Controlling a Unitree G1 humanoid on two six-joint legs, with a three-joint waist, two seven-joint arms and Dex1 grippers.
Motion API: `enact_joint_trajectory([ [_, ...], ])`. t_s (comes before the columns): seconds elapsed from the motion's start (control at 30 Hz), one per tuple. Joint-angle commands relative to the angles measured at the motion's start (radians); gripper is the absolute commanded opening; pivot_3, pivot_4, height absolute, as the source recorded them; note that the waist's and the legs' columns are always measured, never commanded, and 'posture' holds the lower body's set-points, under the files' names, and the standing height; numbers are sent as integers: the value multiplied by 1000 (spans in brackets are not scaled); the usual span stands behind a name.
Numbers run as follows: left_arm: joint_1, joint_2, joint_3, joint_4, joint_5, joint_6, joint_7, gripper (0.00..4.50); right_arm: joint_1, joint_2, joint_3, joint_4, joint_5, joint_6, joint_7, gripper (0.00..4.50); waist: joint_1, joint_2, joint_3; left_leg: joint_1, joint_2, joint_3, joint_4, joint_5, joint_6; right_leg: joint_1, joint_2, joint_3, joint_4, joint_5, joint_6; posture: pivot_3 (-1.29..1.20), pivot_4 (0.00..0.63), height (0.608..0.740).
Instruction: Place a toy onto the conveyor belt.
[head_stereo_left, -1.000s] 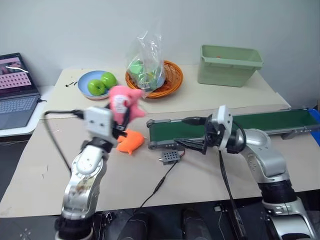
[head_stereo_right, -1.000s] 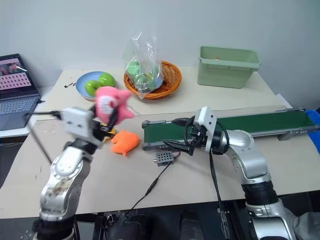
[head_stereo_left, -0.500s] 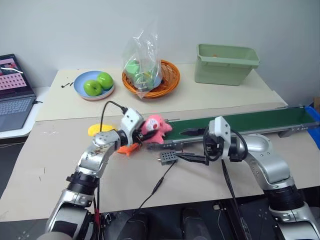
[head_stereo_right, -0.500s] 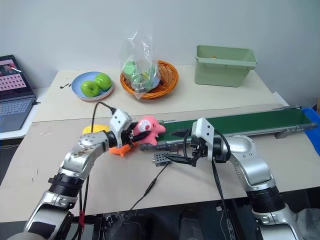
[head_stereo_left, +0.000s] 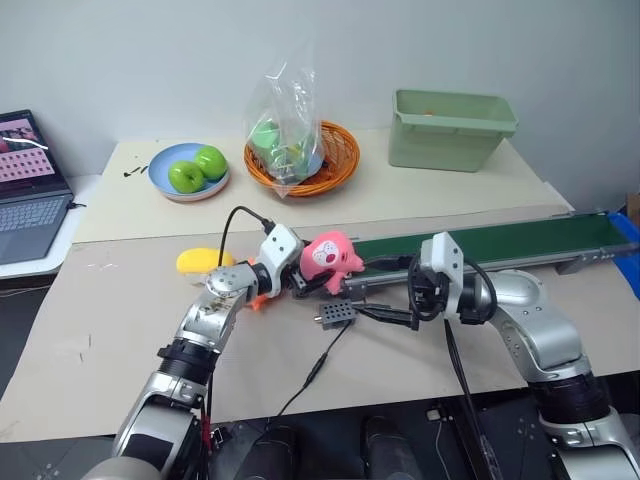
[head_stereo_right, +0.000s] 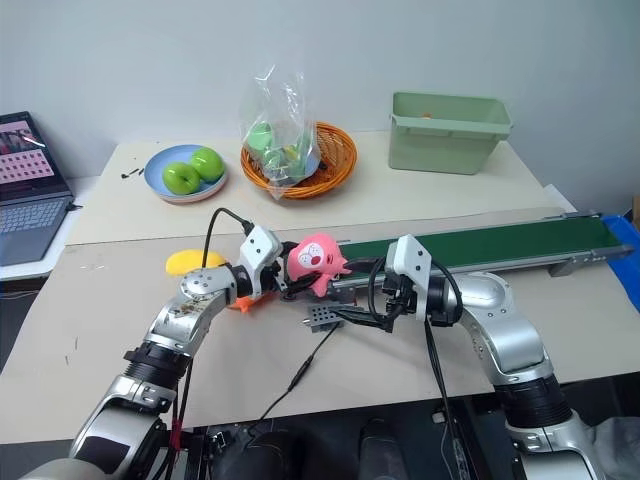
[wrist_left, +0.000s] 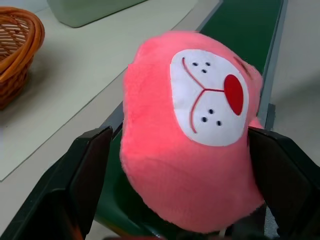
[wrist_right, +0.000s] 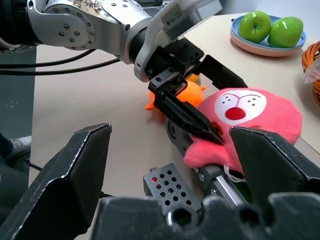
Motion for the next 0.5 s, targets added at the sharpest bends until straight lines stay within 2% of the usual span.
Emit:
enact_joint_trajectory([
  [0.03, -35, -1, 59, -79, -28, 31, 32, 4427, -19, 4, -26, -12, 14, -15, -4, 4500, 0, 0, 0, 0, 0, 0, 0, 0, 0, 0, 0, 0, 0, 0, 0, 0, 150, 740],
  [0.17, -43, -5, 128, -199, -110, 122, 45, 4427, -27, 14, -17, 0, 11, -16, -3, 4500, 0, 0, 0, 0, 0, 0, 0, 0, 0, 0, 0, 0, 0, 0, 0, 0, 150, 740],
  [0.27, 14, 21, 190, -329, -176, 180, 49, 4427, -29, 15, -20, -4, 14, -13, -3, 4500, -3, 0, 0, -1, 0, 0, 0, 0, 0, -1, 0, 1, 0, 0, 0, 0, 150, 740],
  [0.37, 123, 66, 244, -471, -248, 231, 26, 4427, -23, 11, -25, -10, 14, -10, -7, 4500, -9, 0, 0, 0, 2, 1, 0, 0, 0, -2, 1, 3, 0, 0, 0, 0, 150, 740],
  [0.5, 364, 205, 303, -594, -313, 274, -81, 4427, -3, -4, -45, -13, 17, -8, -13, 4500, -11, 1, 0, 1, 5, 4, -1, -1, 0, -2, 4, 6, 0, 1, 0, 0, 150, 740],
])
